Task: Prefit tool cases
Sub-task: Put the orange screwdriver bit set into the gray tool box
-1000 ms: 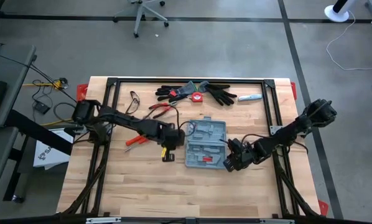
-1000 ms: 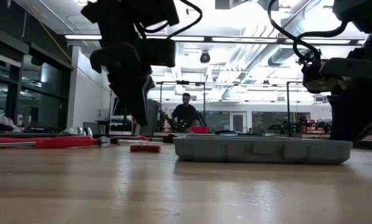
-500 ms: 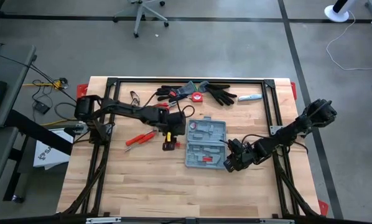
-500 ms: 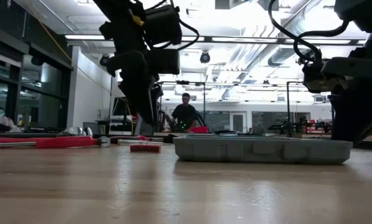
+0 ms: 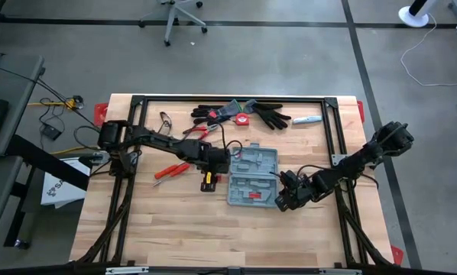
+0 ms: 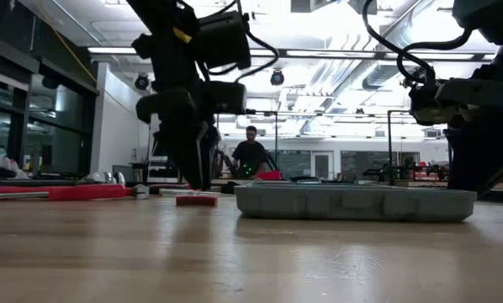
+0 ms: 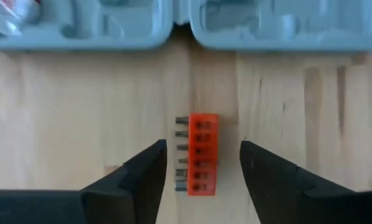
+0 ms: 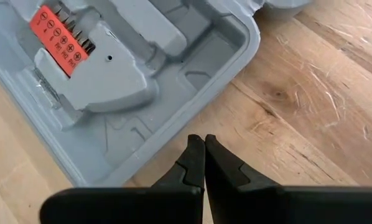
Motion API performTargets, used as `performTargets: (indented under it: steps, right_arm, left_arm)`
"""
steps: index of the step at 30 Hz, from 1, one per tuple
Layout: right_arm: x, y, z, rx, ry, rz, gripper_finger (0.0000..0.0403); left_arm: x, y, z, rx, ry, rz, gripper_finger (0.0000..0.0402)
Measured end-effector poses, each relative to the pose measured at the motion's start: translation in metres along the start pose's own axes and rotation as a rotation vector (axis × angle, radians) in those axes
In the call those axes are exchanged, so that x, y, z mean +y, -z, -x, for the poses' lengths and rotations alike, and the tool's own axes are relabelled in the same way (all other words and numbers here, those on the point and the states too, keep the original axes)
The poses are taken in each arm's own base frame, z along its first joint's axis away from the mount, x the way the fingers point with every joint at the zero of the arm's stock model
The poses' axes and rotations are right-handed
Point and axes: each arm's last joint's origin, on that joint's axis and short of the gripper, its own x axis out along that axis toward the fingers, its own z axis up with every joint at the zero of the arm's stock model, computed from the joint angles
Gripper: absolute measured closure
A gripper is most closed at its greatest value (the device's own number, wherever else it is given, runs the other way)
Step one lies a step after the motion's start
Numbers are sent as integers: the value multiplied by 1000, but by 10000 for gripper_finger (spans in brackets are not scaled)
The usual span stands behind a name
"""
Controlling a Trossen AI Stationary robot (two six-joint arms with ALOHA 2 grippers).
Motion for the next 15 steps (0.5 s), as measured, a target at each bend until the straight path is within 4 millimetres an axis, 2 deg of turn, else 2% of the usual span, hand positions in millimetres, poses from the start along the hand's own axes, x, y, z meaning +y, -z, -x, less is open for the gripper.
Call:
performTargets:
  steps: [15]
  right_arm:
    - [0,0,0,-4,1,7,403]
  left_arm:
    - [0,5,-24,83,1,23,209]
